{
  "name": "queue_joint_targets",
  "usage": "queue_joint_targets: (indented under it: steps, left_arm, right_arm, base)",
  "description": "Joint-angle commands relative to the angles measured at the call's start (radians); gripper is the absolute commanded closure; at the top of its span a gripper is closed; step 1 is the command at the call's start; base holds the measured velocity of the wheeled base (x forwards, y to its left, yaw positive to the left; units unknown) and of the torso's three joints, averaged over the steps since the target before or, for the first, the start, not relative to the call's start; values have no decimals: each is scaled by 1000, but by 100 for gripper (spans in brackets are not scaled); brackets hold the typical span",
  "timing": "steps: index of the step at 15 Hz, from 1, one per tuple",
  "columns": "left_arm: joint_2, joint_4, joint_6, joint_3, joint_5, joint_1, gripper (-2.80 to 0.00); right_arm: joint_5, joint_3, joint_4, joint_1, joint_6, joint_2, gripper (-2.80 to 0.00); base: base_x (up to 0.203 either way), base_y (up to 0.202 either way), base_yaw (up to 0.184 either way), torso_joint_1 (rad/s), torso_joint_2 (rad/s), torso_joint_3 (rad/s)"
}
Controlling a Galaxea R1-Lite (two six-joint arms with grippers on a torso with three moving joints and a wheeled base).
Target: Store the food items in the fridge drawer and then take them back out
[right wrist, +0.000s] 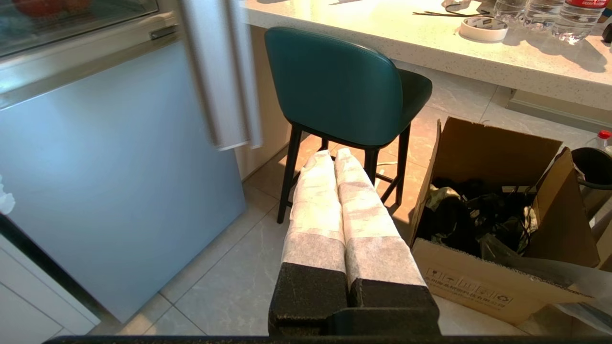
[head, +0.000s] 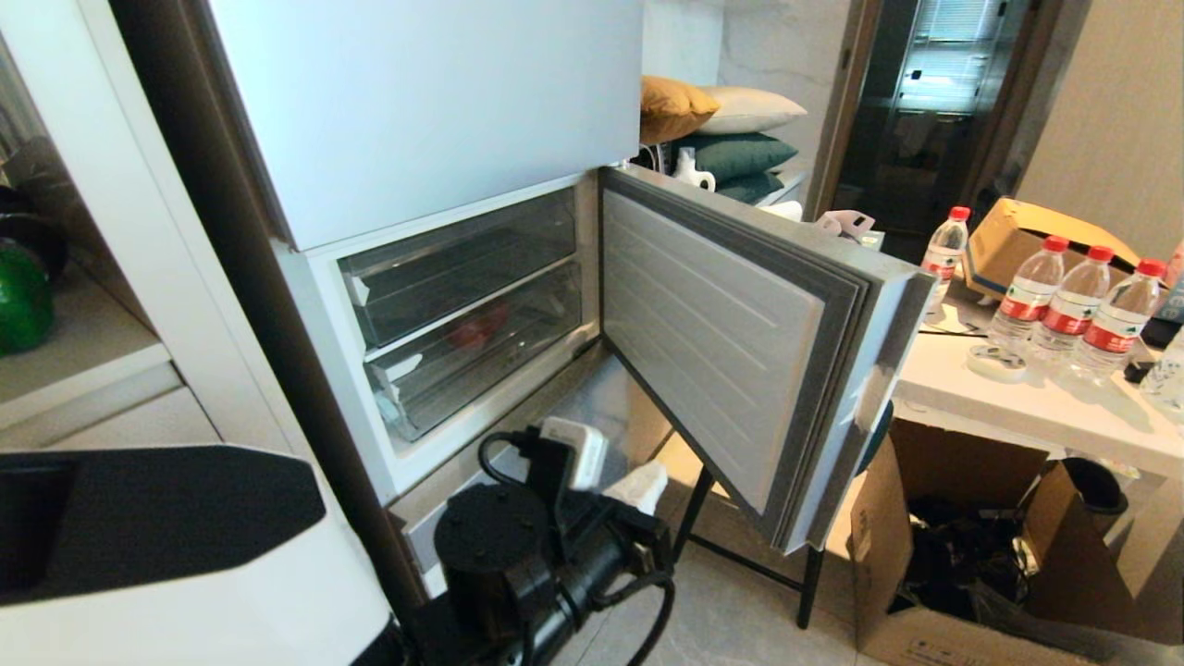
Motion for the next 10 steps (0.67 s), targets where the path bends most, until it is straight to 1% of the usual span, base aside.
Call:
queue_joint_targets:
  steps: [1,2,3,6,8,10]
  left_arm:
    - [-50,-8,26,7,3,111,0]
    - [-71,-8,38,15,-5,176,0]
    - [-98,-8,45,27,-28,244,0]
    - [-205,-8,54,79,-121,459,0]
    - [-305,-8,55,129,-178,615,0]
    - [-394,-8,56,196,-267,805,0]
  right_arm:
    - [0,0,0,0,0,1,0]
    - [0,0,0,0,0,1,0]
    - [0,0,0,0,0,0,0]
    - [0,0,0,0,0,1,0]
    - [0,-1,0,0,0,0,0]
    - [0,0,0,0,0,1,0]
  base:
    - [0,0,0,0,0,0]
    - [0,0,0,0,0,0]
    - [0,0,0,0,0,0]
    - [0,0,0,0,0,0]
    - [0,0,0,0,0,0]
    - [0,0,0,0,0,0]
